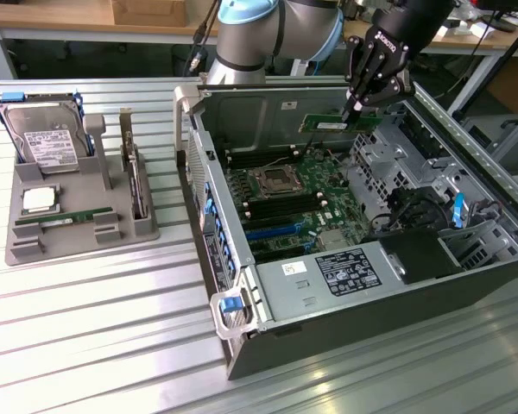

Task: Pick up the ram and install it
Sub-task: 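Insert the ram into the slot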

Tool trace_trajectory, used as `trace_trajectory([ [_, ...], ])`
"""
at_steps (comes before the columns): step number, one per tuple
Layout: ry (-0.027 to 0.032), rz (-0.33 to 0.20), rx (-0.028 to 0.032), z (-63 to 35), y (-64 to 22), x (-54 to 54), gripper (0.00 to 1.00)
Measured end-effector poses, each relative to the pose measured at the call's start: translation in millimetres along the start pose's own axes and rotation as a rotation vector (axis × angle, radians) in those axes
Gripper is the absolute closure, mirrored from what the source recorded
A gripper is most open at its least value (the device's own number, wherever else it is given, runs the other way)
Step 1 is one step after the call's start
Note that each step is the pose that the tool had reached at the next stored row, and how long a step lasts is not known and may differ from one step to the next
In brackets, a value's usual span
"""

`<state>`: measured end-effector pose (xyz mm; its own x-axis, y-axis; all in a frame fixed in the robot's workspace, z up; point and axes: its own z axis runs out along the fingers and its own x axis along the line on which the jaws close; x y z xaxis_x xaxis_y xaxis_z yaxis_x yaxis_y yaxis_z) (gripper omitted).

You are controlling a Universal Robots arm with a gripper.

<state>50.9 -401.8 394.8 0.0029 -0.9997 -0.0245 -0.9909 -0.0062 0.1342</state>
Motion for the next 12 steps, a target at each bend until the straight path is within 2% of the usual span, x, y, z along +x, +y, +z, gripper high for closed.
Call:
trace_trajectory([
  [12, -0.0001, 0.000, 0.0000, 10.6, -1.5, 0.3, 0.88],
])
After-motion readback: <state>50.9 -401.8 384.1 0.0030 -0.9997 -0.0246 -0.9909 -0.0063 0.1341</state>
